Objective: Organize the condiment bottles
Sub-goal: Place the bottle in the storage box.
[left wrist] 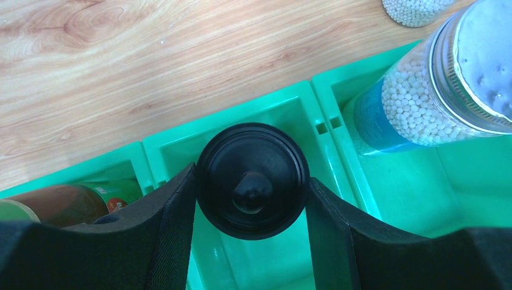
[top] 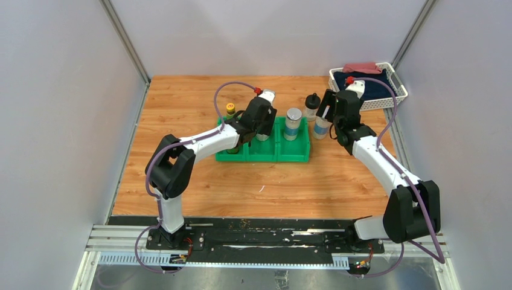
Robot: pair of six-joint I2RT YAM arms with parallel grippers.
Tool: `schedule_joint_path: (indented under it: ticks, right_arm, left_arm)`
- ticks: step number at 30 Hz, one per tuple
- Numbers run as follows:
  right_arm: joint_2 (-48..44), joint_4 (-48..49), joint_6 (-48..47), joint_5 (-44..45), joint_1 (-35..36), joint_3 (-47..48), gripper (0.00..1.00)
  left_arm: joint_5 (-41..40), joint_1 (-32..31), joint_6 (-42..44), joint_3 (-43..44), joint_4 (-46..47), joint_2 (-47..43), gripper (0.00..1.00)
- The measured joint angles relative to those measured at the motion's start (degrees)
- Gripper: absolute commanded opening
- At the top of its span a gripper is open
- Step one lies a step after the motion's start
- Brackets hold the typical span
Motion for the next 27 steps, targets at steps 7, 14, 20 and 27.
schedule_joint_path:
  ticks: [7, 14, 20, 27]
  right_arm:
    - [0.09, 0.00, -0.20, 0.09, 0.11, 0.00, 0.84]
    - [0.15, 0.00, -0.24, 0.33, 0.33, 0.00, 0.84]
    - [0.24, 0.00, -0.28, 0.42, 0.35, 0.00, 0.84]
    - [0.39, -0.02, -0.28, 0.52, 0.46, 0.00, 0.84]
  left_arm:
    - [-0.72, 0.00, 0.22, 0.00, -0.07, 0.04, 0.20]
    - [-0.79, 0.00, 0.55, 0.00, -0.07, 0.11, 0.57]
    - [-1.25, 0.00, 1.36, 0.02, -0.07, 0.17, 0.75]
    - [-1.81, 0.00, 1.73, 0.02, -0.02, 0.20, 0.80]
